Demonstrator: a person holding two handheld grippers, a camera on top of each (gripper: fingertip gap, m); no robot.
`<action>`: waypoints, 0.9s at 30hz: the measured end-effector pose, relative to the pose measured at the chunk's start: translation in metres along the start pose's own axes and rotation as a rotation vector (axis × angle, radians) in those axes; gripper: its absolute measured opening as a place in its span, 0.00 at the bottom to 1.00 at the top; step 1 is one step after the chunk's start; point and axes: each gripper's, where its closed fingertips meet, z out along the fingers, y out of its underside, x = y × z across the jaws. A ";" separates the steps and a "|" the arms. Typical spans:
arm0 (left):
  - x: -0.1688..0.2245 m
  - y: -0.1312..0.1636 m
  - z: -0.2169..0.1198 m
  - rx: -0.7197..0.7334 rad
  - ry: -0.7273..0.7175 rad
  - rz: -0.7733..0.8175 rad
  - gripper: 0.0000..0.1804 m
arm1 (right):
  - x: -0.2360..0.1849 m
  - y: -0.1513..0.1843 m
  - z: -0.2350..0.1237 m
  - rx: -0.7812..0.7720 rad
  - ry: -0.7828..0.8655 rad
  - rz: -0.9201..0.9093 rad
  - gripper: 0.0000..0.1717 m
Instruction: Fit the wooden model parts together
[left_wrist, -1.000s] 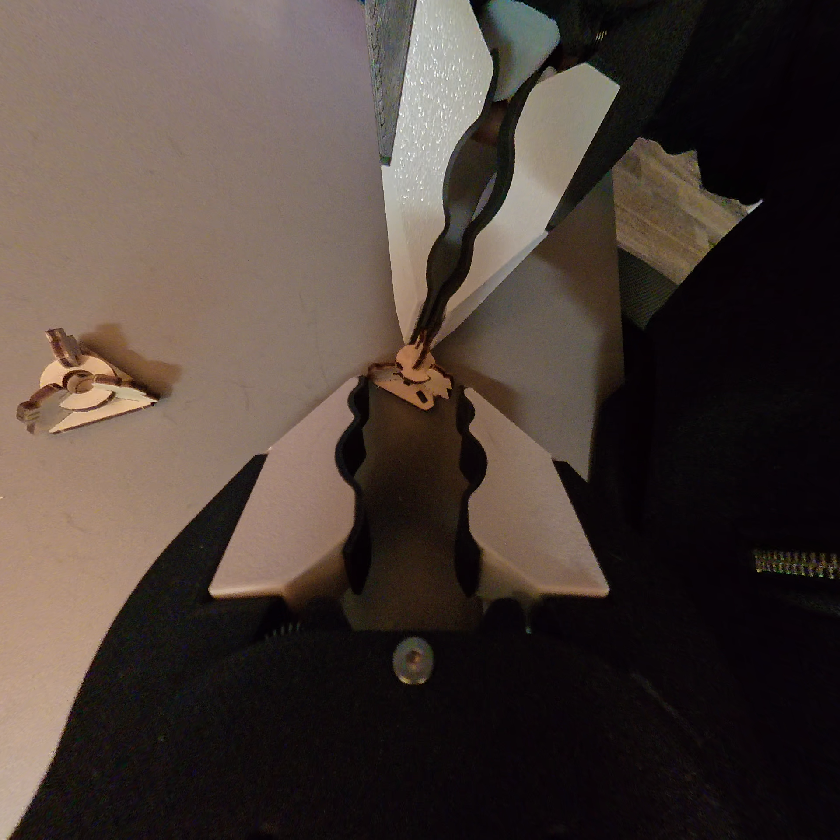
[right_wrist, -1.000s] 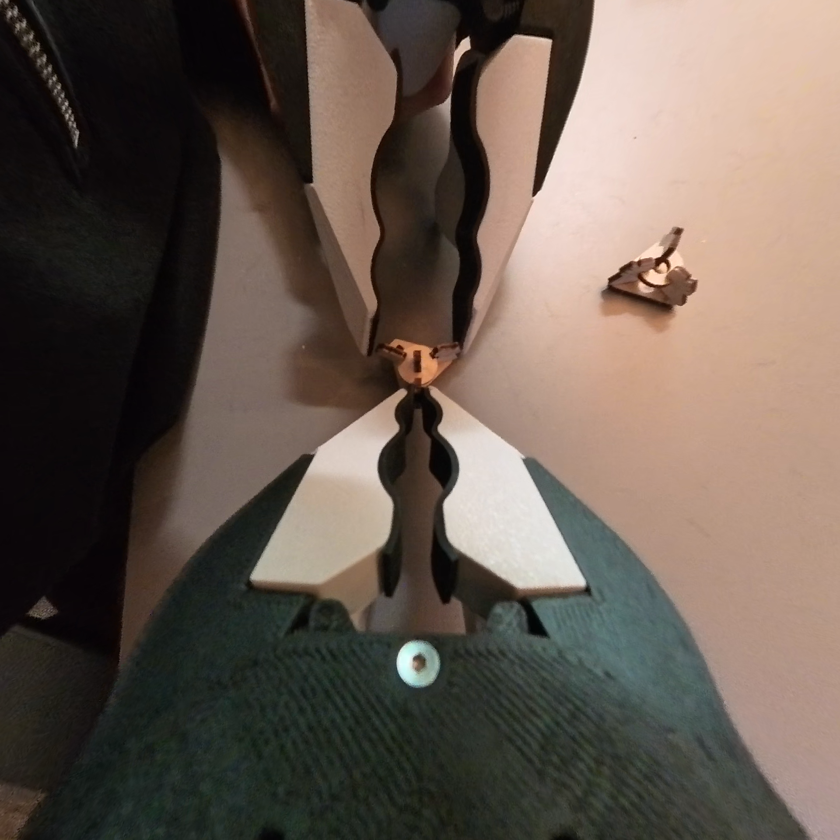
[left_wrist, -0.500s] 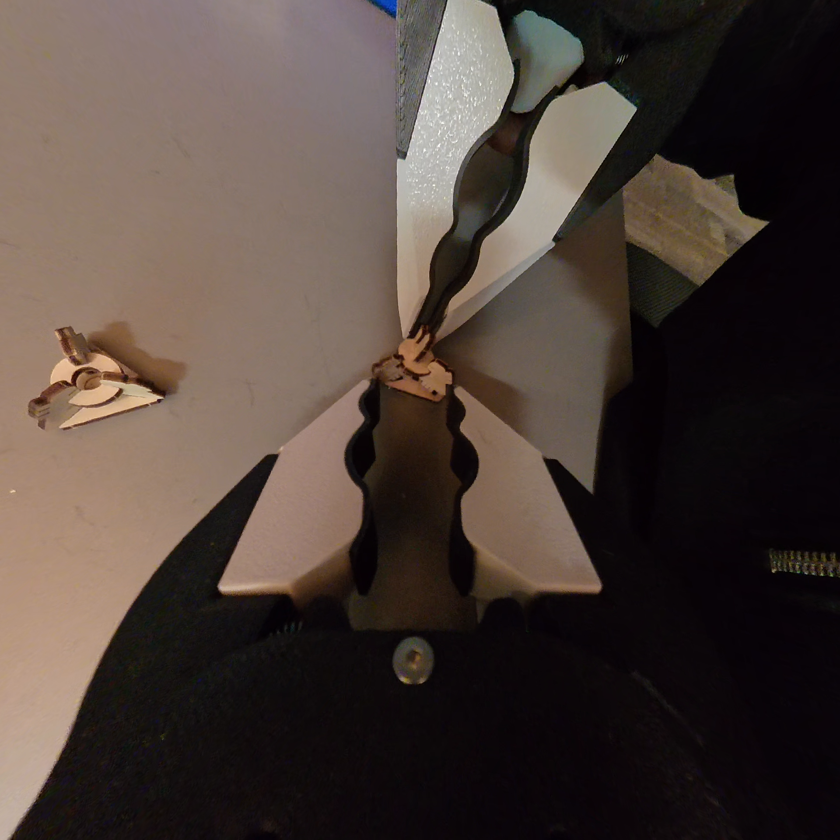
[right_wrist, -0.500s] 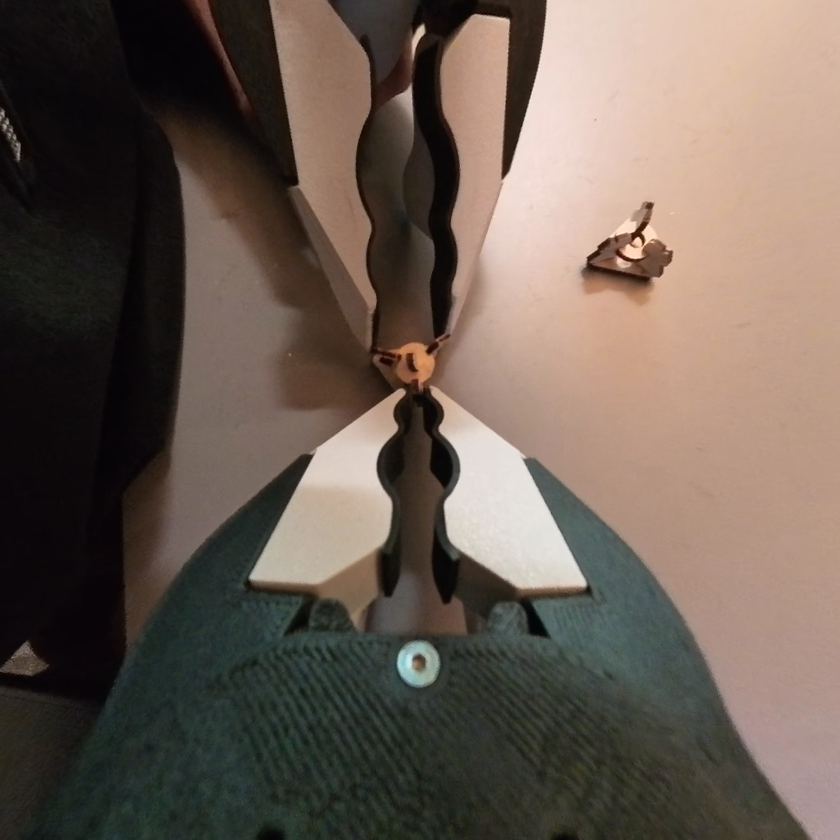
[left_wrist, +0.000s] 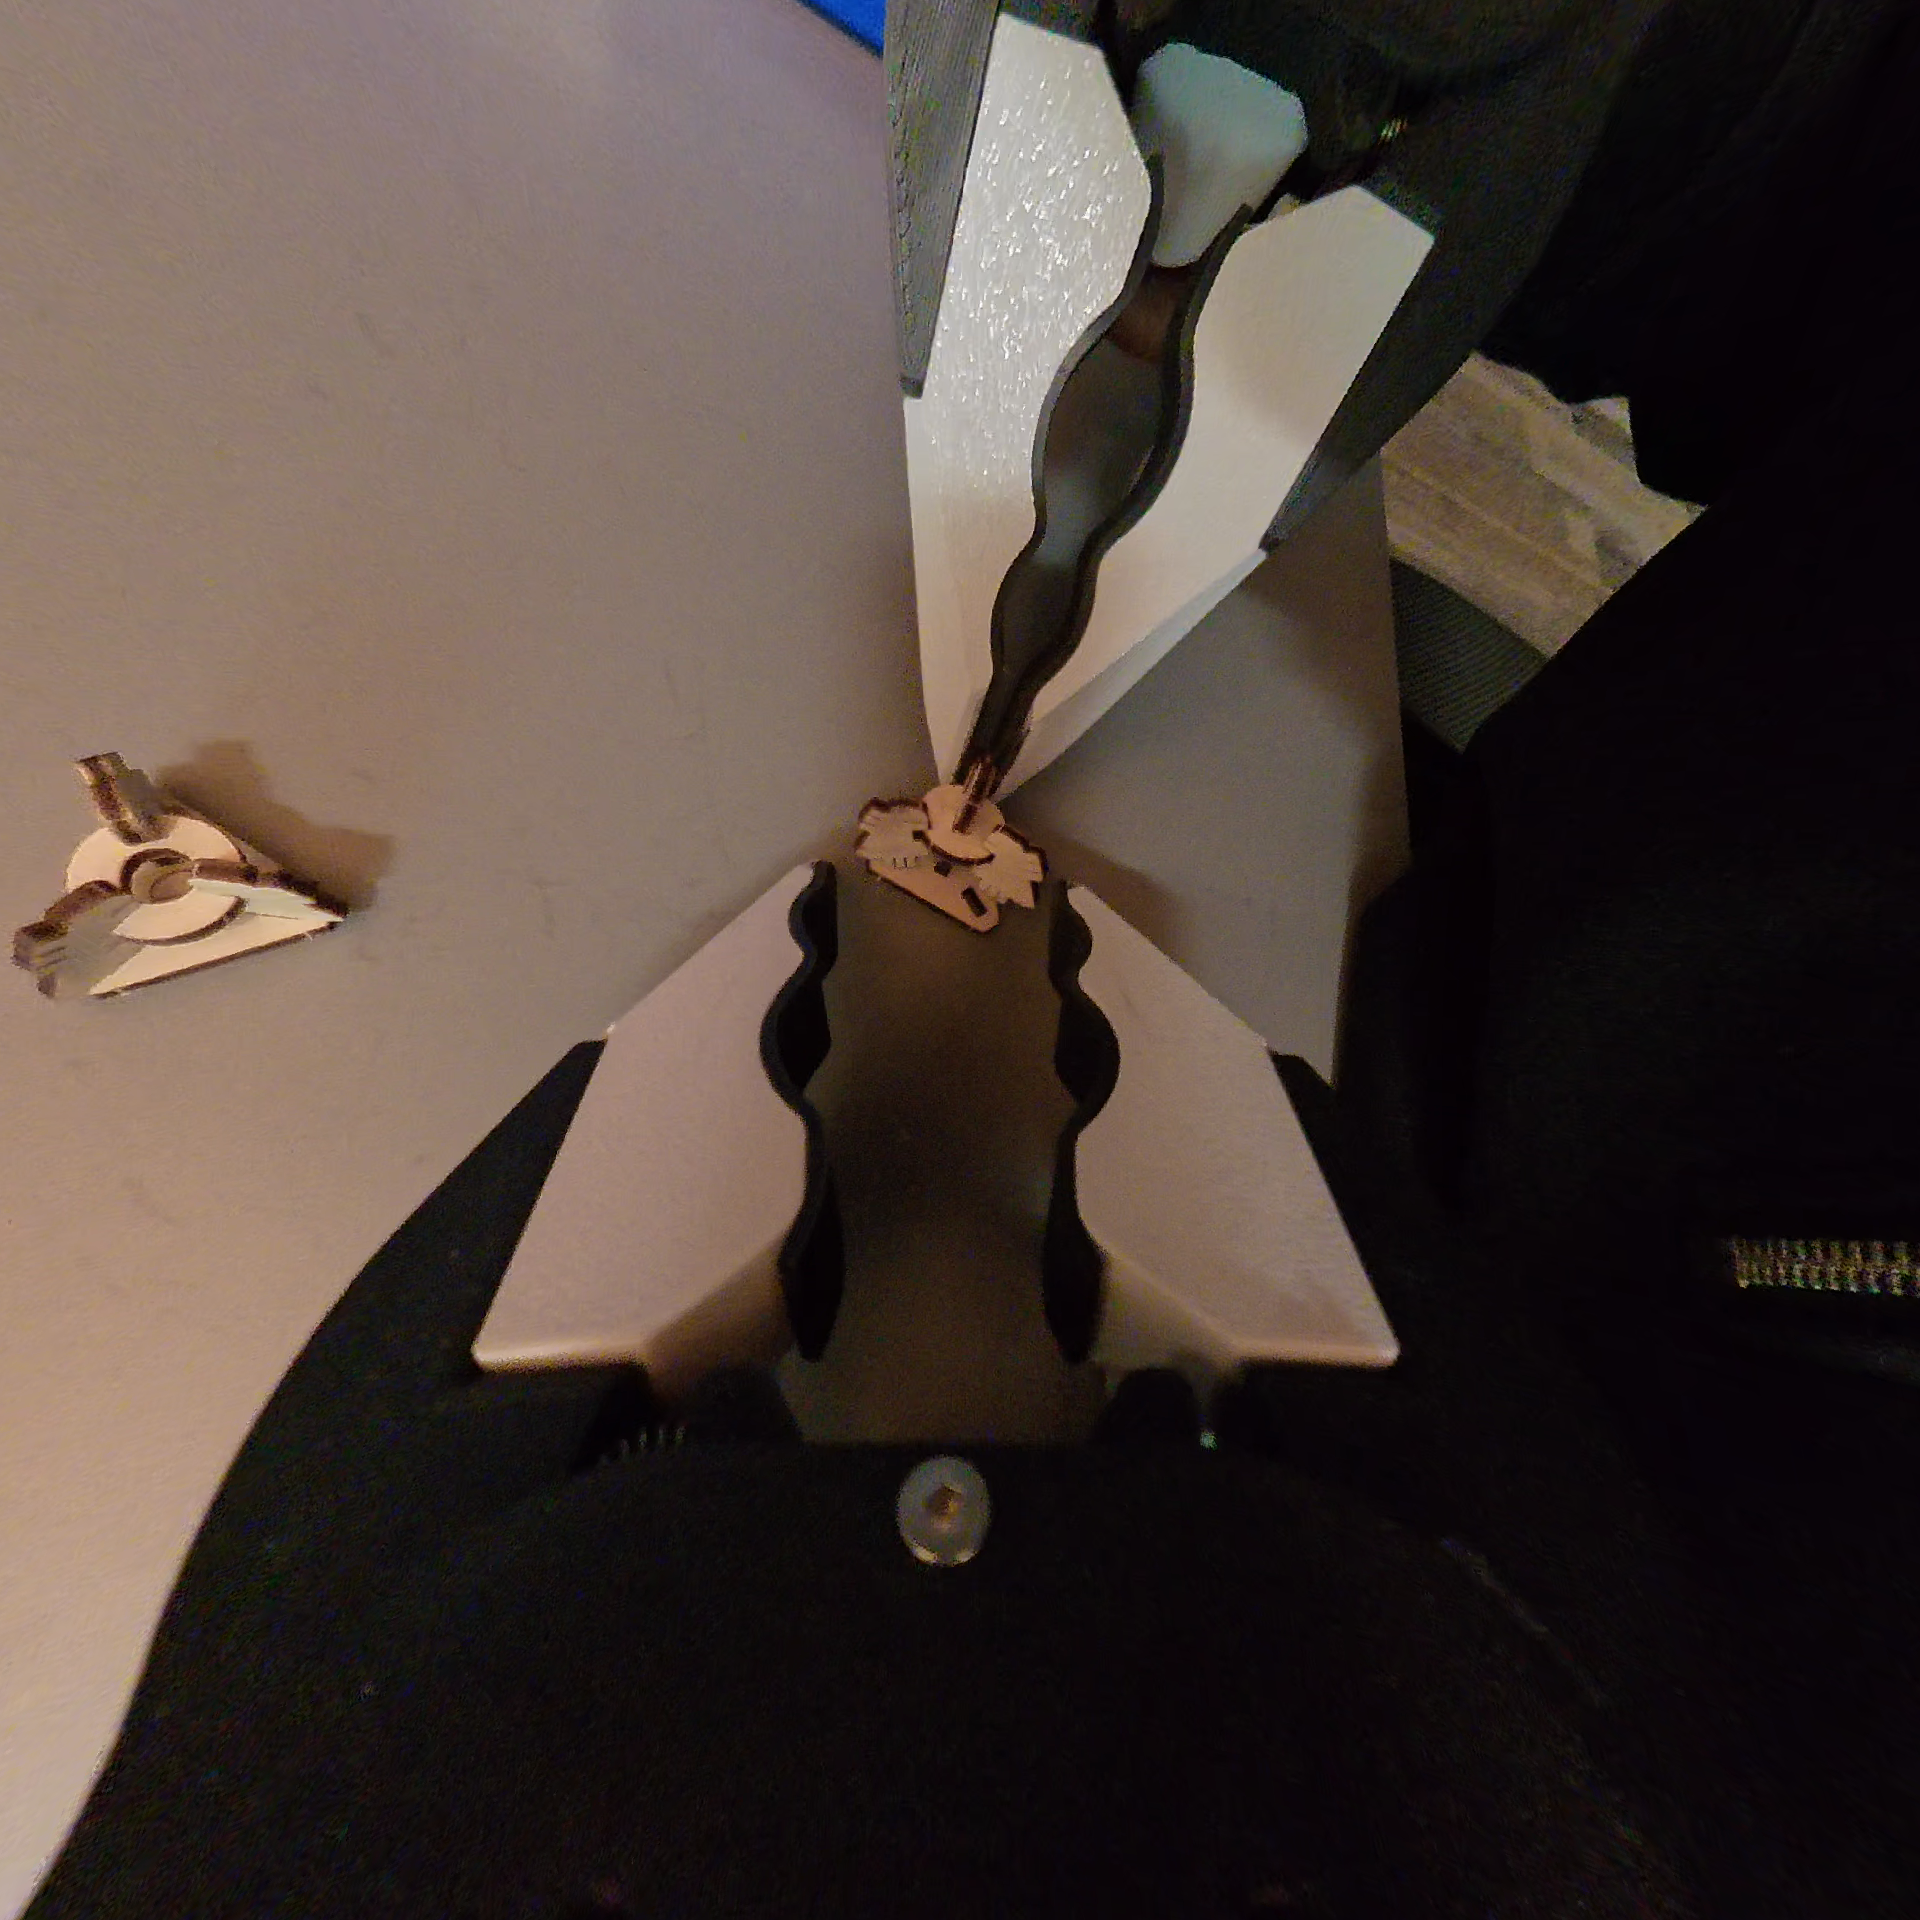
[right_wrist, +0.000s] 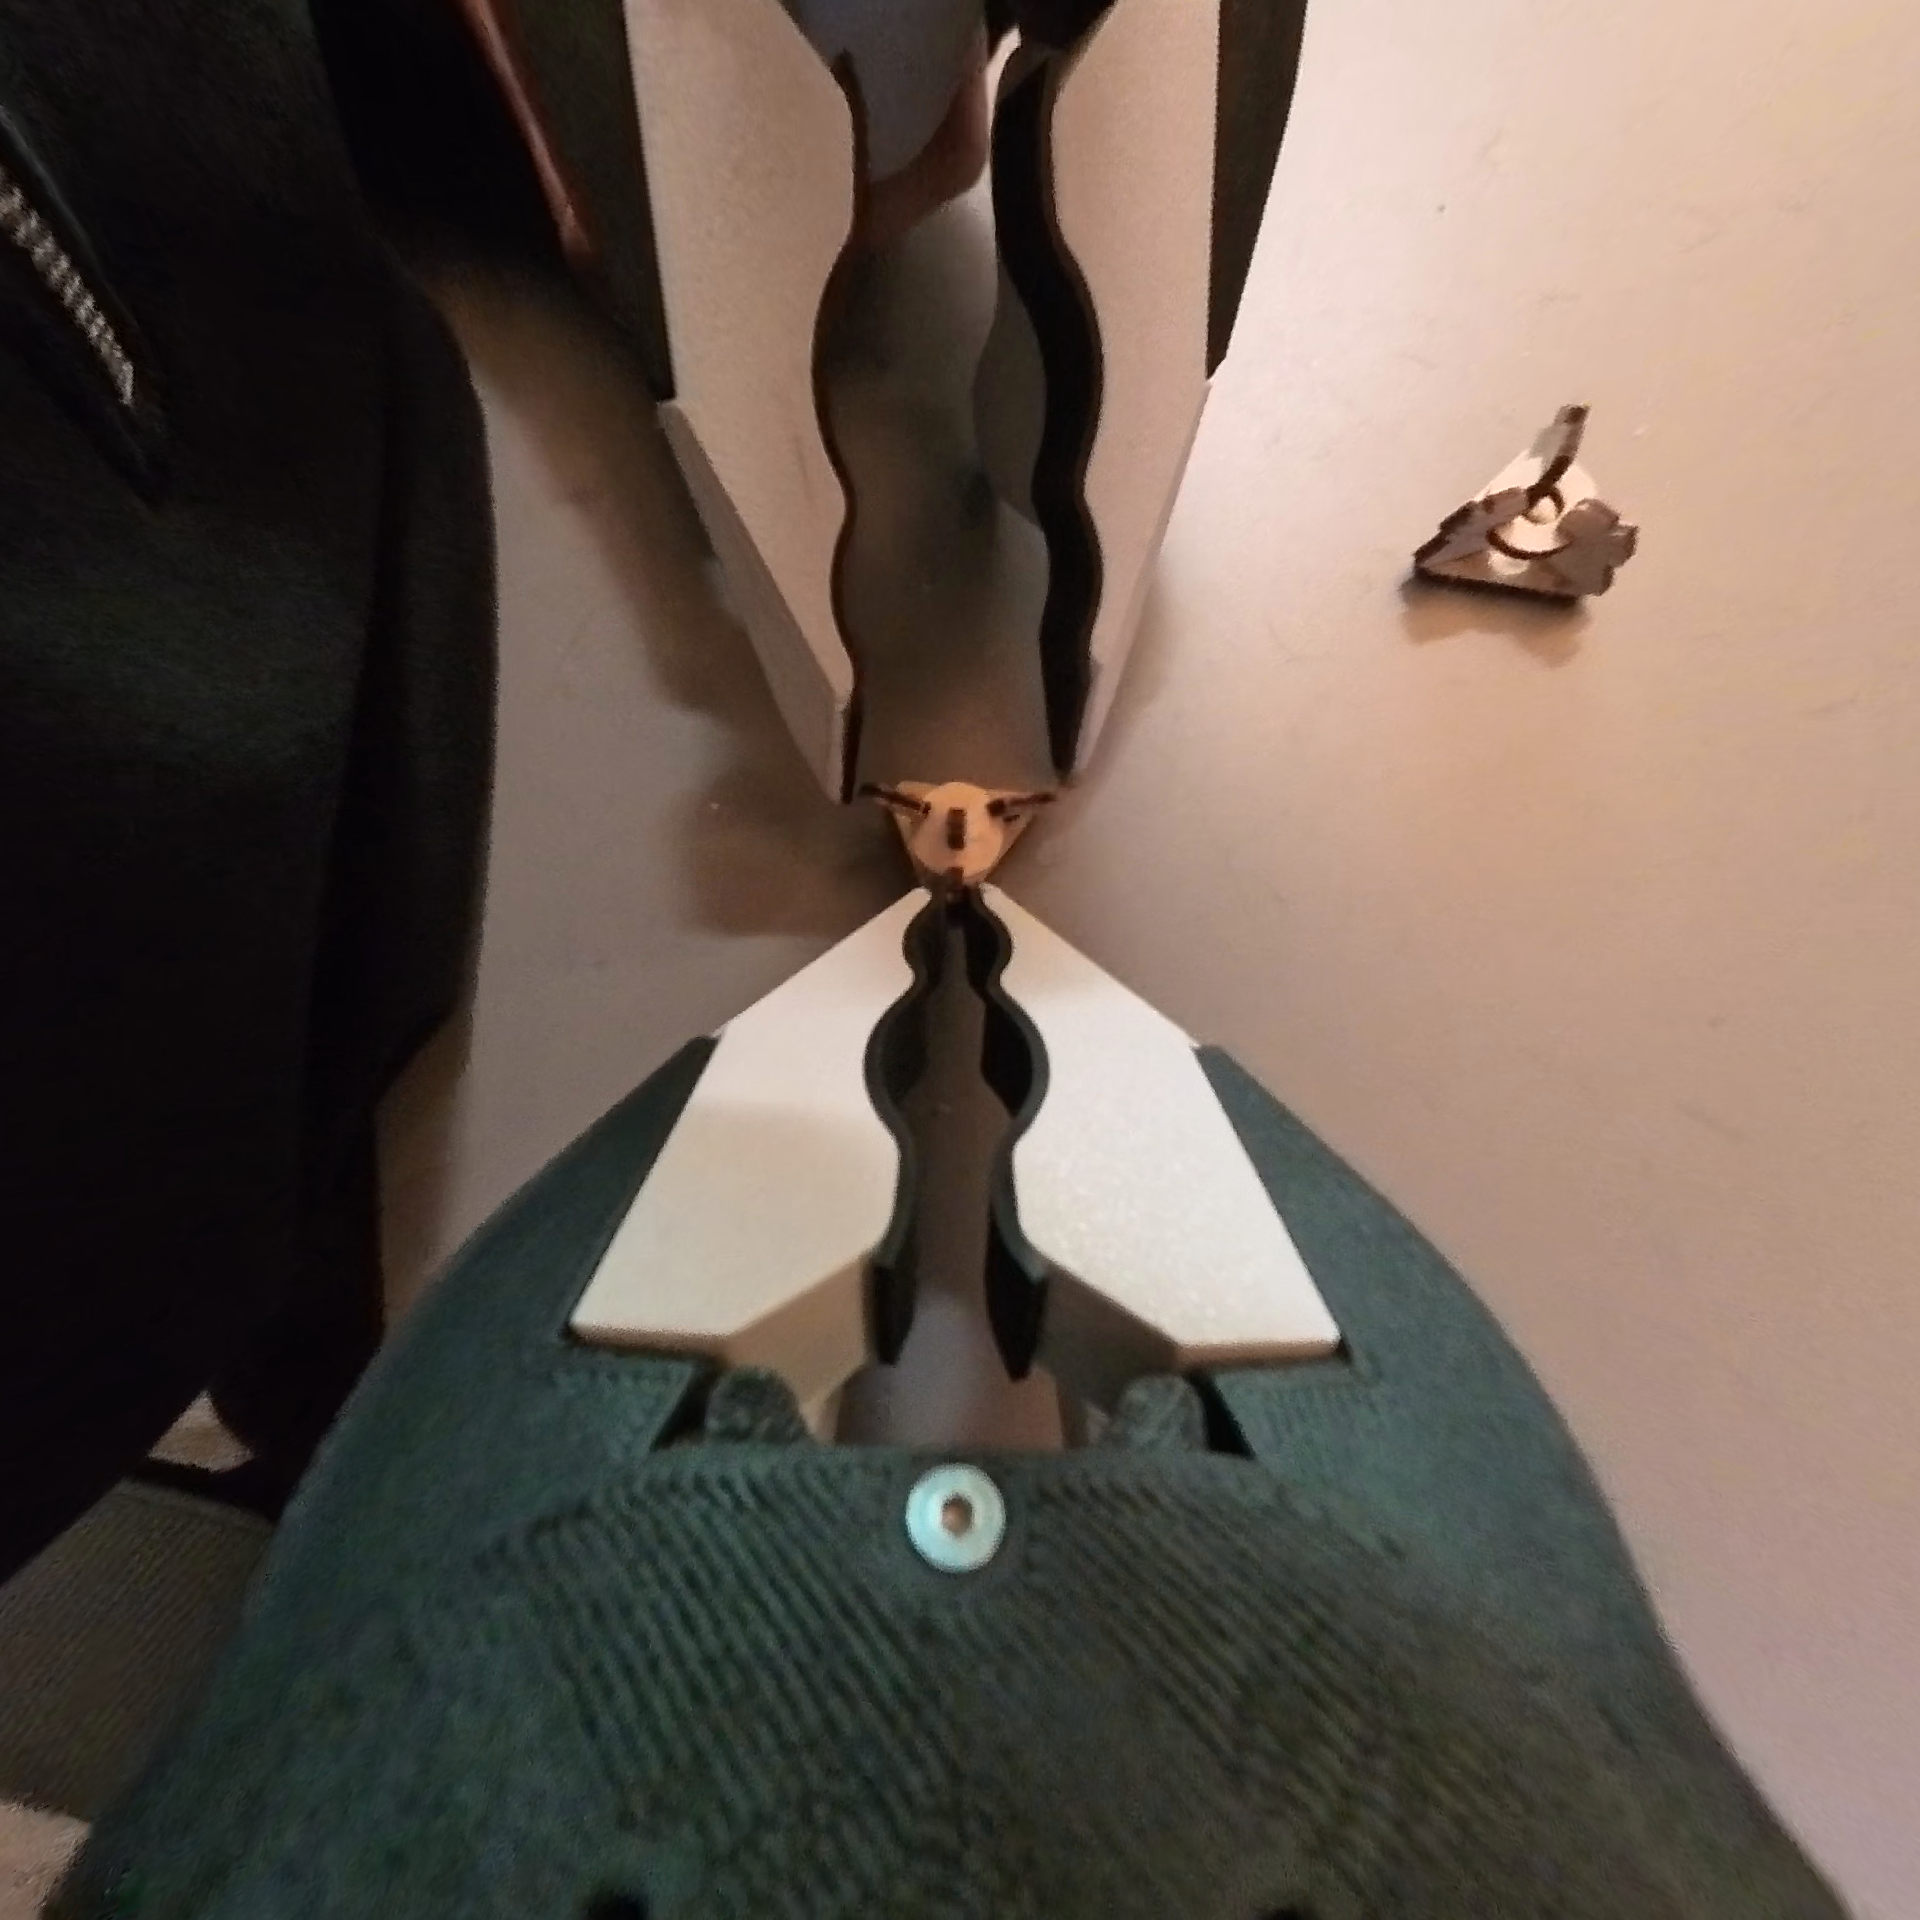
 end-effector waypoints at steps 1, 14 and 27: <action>0.001 0.000 0.000 0.001 0.006 -0.002 0.21 | 0.000 0.000 0.000 0.002 -0.013 0.012 0.01; 0.008 -0.012 0.001 0.050 0.094 -0.023 0.24 | -0.002 0.001 -0.002 0.047 -0.112 0.135 0.00; 0.004 -0.013 0.003 0.048 0.066 -0.024 0.18 | -0.001 0.000 -0.002 0.070 -0.124 0.158 0.01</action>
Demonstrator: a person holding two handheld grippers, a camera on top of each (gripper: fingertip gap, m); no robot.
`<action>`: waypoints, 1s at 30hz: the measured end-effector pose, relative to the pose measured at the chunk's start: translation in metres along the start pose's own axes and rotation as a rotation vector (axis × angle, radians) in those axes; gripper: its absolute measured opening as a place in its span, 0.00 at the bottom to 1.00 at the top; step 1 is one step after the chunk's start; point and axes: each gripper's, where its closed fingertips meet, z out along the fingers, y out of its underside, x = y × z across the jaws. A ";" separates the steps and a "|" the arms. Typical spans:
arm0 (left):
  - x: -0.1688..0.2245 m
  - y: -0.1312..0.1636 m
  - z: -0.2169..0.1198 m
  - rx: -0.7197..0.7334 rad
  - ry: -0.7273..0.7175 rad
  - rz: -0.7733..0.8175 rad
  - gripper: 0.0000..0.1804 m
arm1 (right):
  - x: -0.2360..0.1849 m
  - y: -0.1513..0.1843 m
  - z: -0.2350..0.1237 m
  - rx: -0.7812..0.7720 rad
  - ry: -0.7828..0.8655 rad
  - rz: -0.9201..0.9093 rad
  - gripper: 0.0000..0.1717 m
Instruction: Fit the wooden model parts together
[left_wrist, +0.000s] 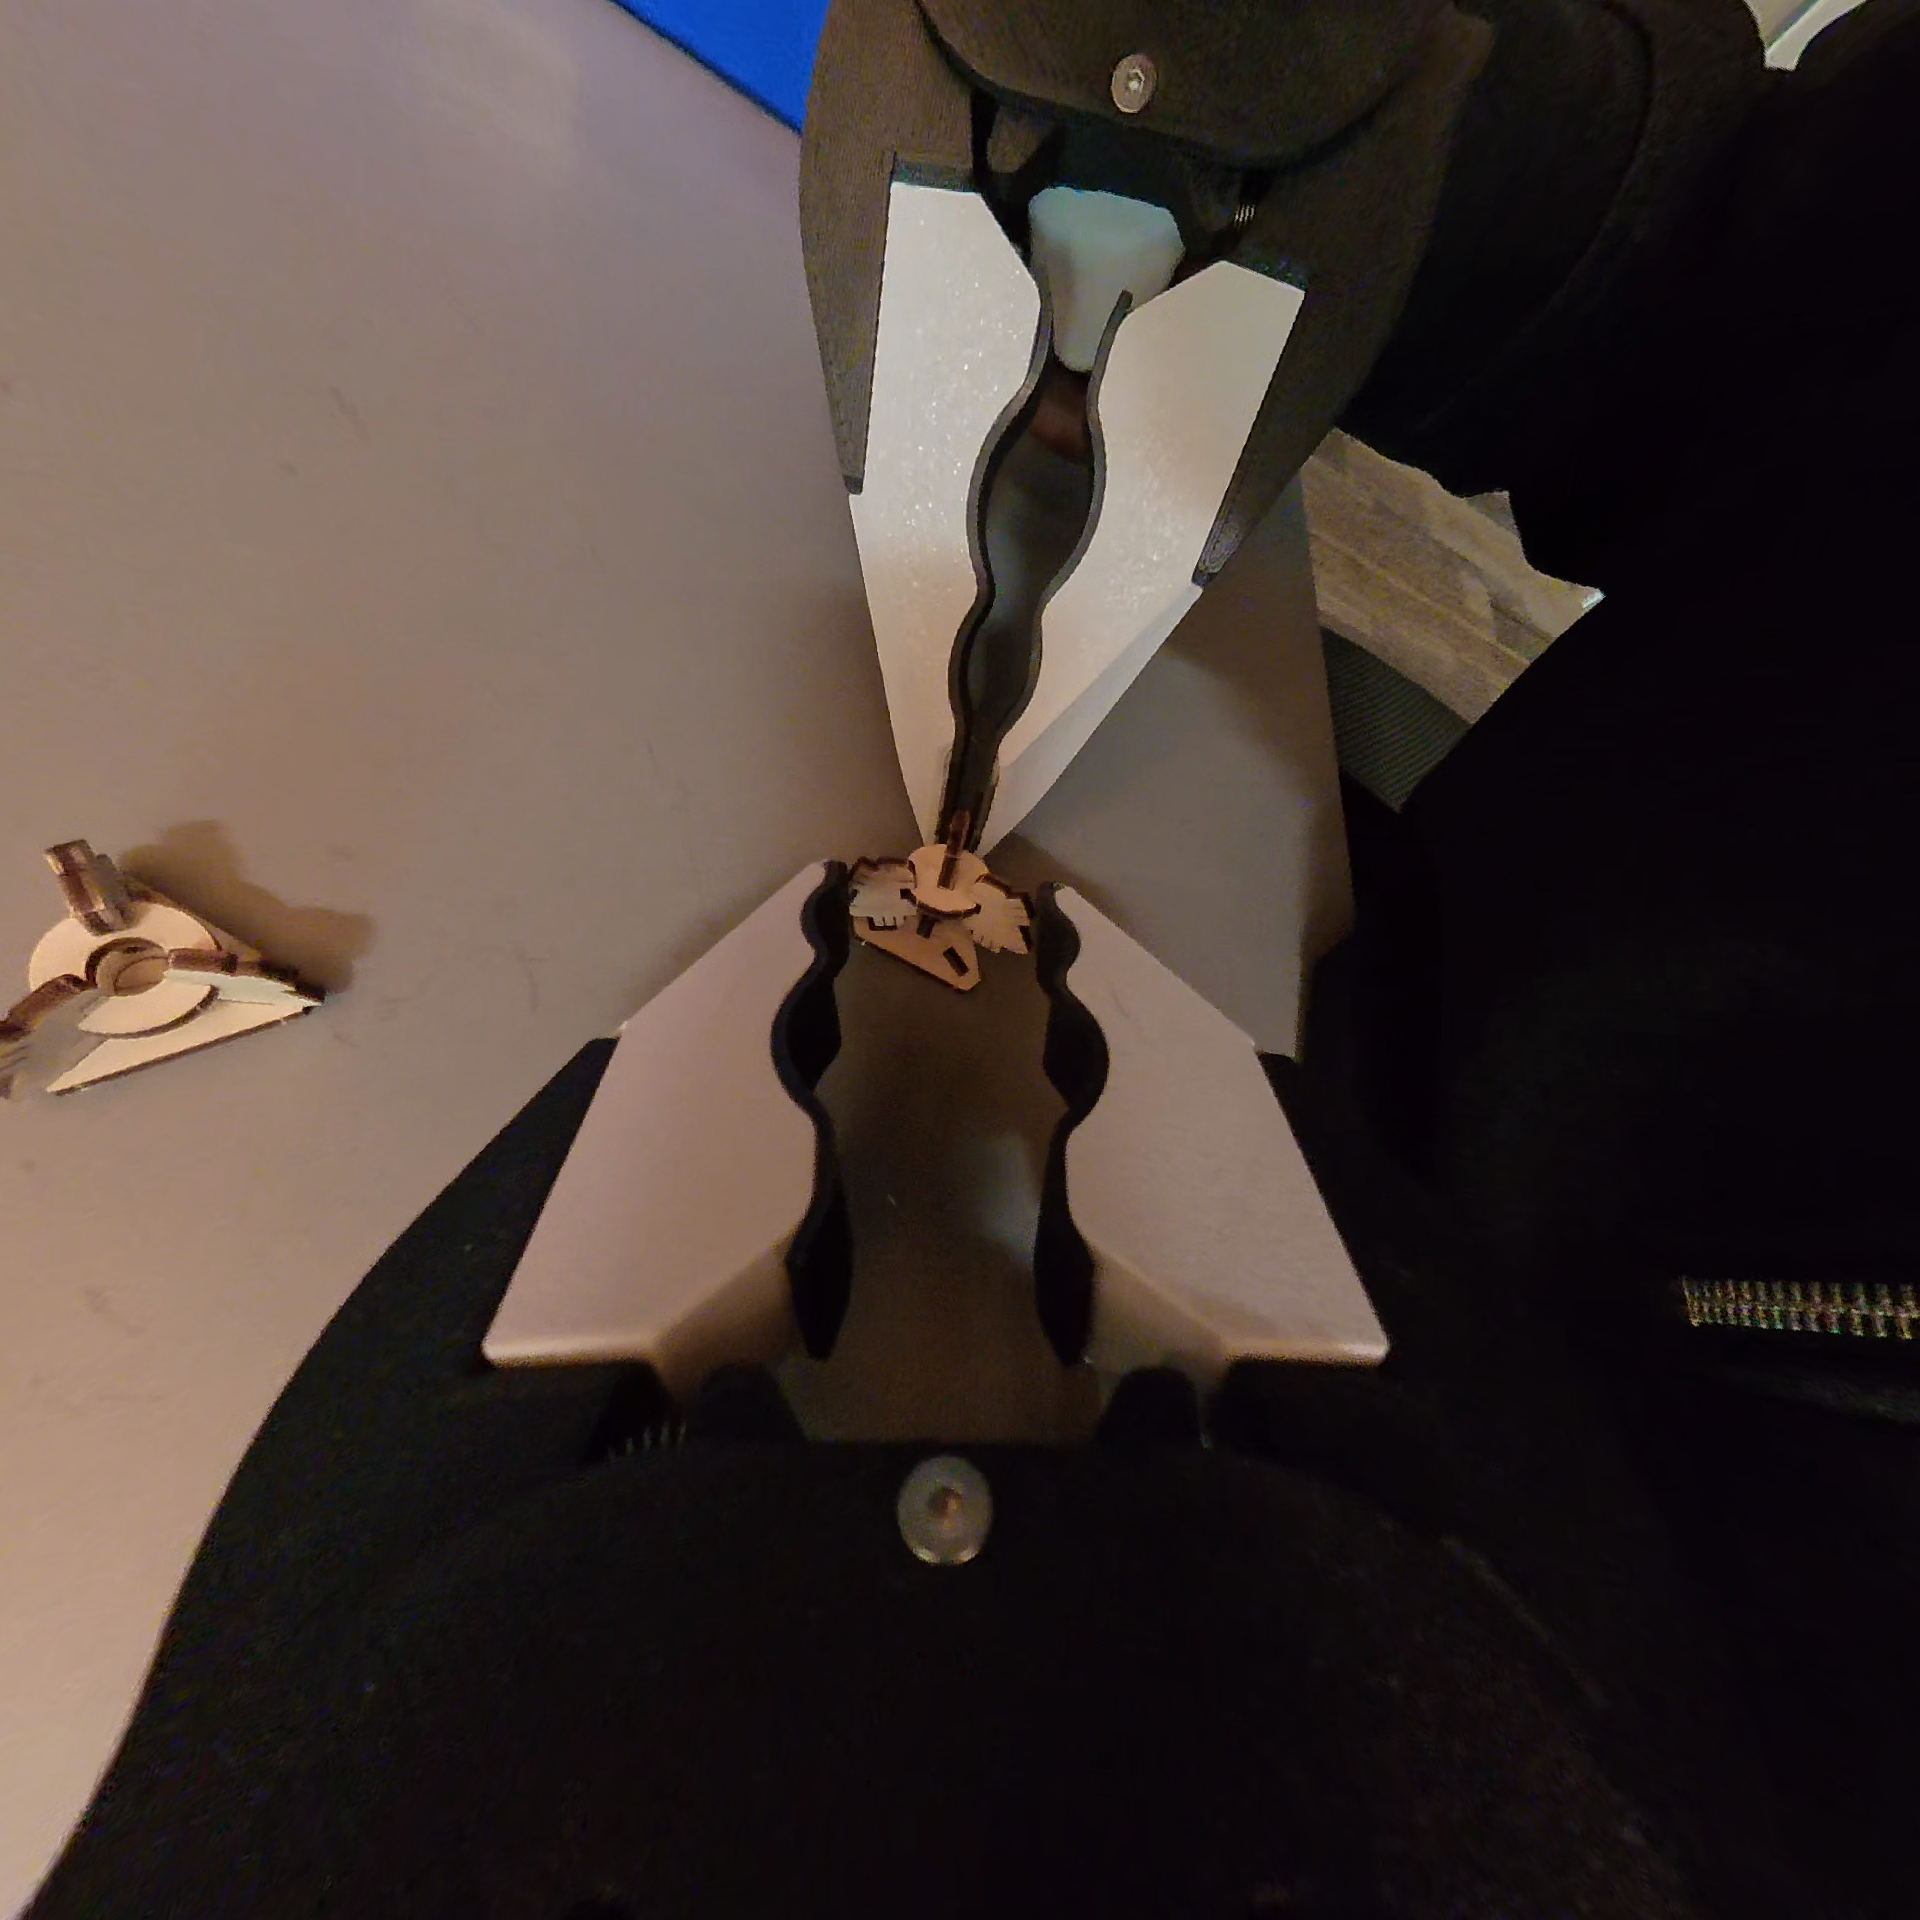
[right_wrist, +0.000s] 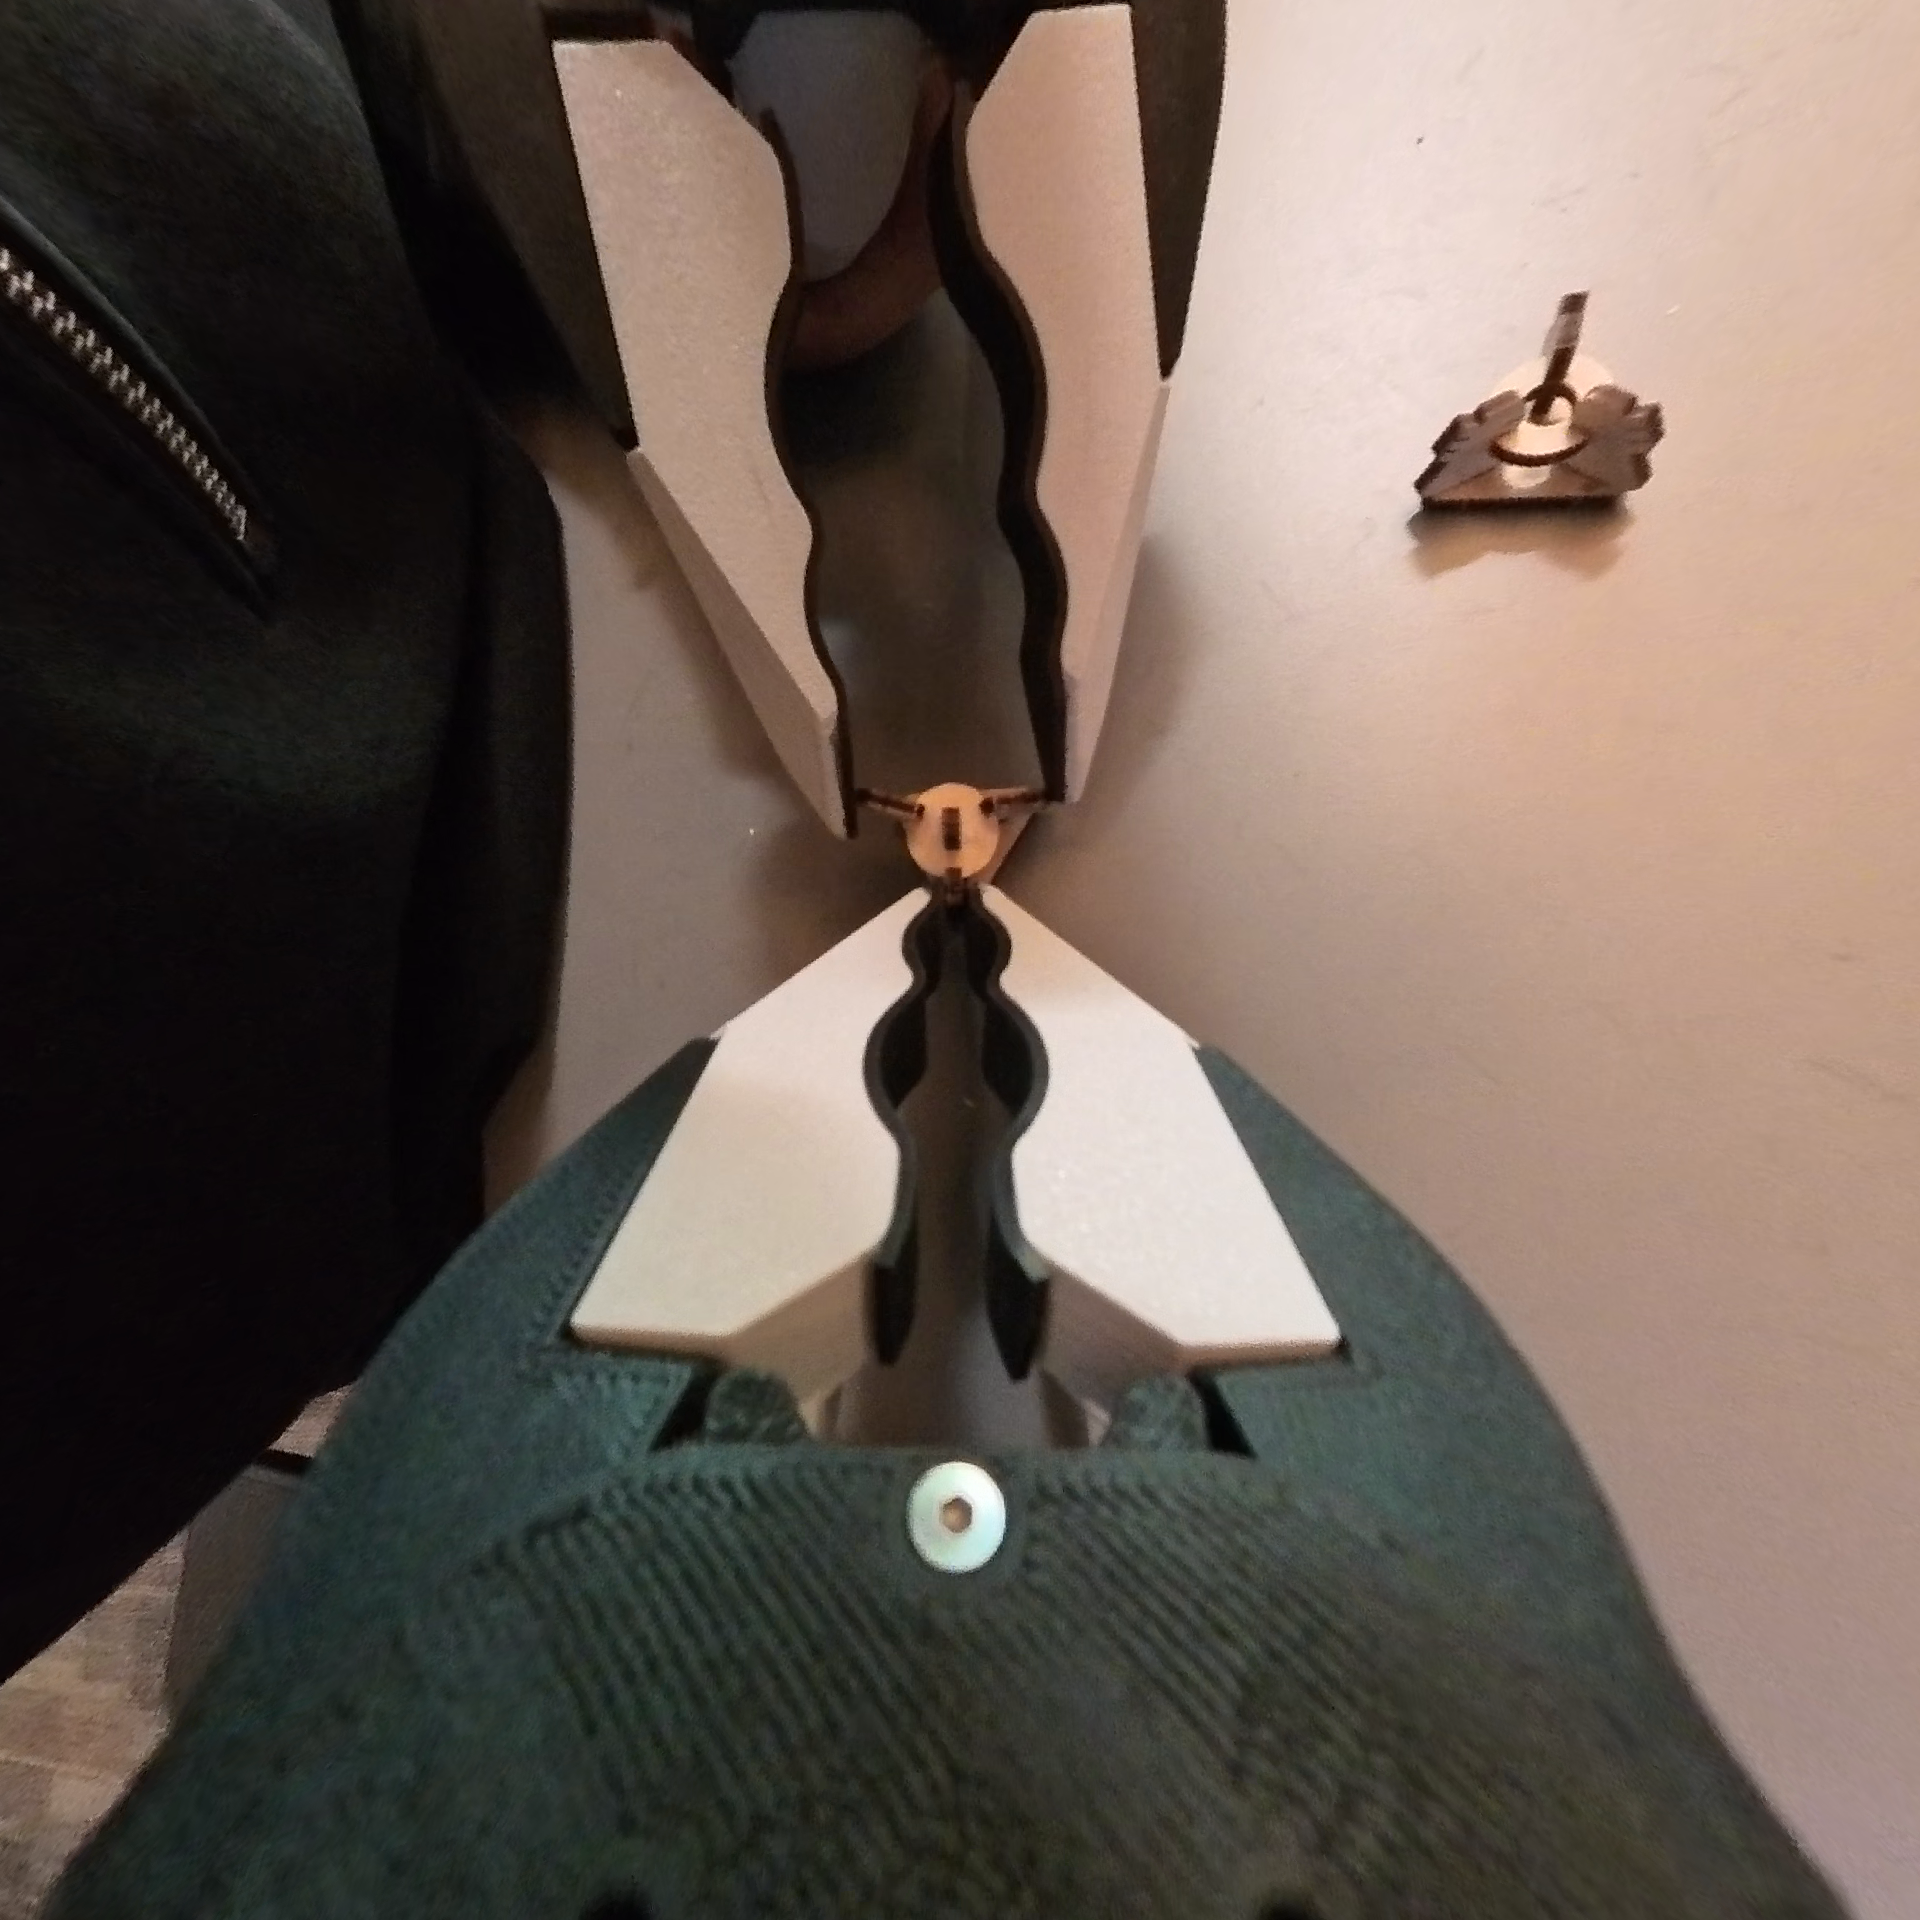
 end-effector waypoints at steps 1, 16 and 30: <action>0.000 0.000 0.000 0.000 -0.003 0.002 0.18 | 0.000 0.000 0.000 0.000 0.003 0.002 0.01; -0.001 0.001 0.001 -0.008 -0.063 0.064 0.18 | 0.001 0.000 0.002 0.035 0.006 0.066 0.00; -0.005 -0.010 -0.012 0.096 -0.043 0.011 0.14 | 0.003 -0.007 -0.002 0.130 0.061 0.096 0.00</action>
